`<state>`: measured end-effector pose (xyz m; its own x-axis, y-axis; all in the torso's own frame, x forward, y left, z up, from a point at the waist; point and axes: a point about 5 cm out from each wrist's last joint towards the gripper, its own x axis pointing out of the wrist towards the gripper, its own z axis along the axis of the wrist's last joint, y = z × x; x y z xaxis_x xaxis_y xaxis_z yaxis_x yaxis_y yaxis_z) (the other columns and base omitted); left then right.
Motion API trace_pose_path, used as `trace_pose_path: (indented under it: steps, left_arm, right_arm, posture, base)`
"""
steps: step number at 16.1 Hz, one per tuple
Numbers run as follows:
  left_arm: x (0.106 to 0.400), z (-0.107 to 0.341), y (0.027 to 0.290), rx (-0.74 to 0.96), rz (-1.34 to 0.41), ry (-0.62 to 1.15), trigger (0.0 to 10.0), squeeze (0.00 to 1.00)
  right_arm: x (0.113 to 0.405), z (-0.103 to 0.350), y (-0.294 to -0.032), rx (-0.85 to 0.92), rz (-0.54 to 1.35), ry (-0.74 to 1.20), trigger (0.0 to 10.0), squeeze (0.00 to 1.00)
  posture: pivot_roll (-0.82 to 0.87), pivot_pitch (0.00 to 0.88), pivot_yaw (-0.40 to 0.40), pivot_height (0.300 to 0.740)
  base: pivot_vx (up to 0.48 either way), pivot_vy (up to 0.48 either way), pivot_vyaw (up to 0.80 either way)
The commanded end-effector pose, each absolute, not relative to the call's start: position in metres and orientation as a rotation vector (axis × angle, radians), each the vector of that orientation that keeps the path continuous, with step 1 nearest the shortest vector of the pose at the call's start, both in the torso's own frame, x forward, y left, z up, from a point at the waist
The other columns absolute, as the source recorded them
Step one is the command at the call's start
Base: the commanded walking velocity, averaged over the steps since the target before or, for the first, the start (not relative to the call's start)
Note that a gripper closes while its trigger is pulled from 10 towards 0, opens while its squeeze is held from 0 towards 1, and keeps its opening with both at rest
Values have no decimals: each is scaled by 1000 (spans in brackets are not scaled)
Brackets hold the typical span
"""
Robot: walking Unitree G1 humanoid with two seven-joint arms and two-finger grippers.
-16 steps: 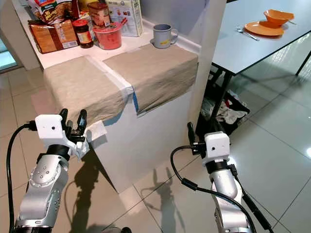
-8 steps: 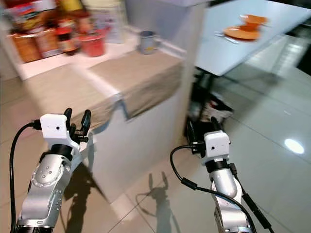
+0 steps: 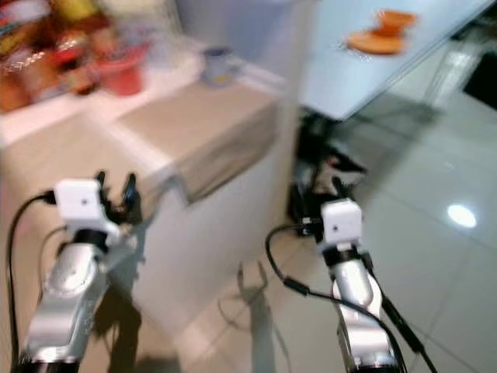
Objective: Setting the table
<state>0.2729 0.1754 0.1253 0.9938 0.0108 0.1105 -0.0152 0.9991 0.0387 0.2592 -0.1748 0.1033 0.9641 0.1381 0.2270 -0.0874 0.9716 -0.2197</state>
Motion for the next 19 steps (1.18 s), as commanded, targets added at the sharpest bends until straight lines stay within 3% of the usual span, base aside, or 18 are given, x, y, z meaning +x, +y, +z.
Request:
trace_pose_path:
  steps: [1, 8, 11, 19]
  left_arm:
    - [274, 129, 167, 35, -9, -125, 10000, 0]
    - [276, 132, 167, 65, 21, -134, 10000, 0]
    - [277, 133, 164, 66, 7, -135, 10000, 0]
    - [276, 131, 163, 56, 11, -123, 10000, 0]
  right_arm:
    - [258, 105, -181, -225, 99, -243, 10000, 0]
    - [260, 103, -177, -227, 113, -232, 10000, 0]
    - [260, 102, -176, -224, 112, -227, 10000, 0]
    - [259, 97, -174, -228, 122, -198, 10000, 0]
  posture:
    - [-136, 0, 77, 740]
    - [-130, 0, 75, 740]
    - [-132, 0, 78, 740]
    - [-129, 0, 79, 740]
  base:
    - [349, 330, 0]
    - [337, 340, 0]
    - [436, 0, 0]
    - [0, 0, -92]
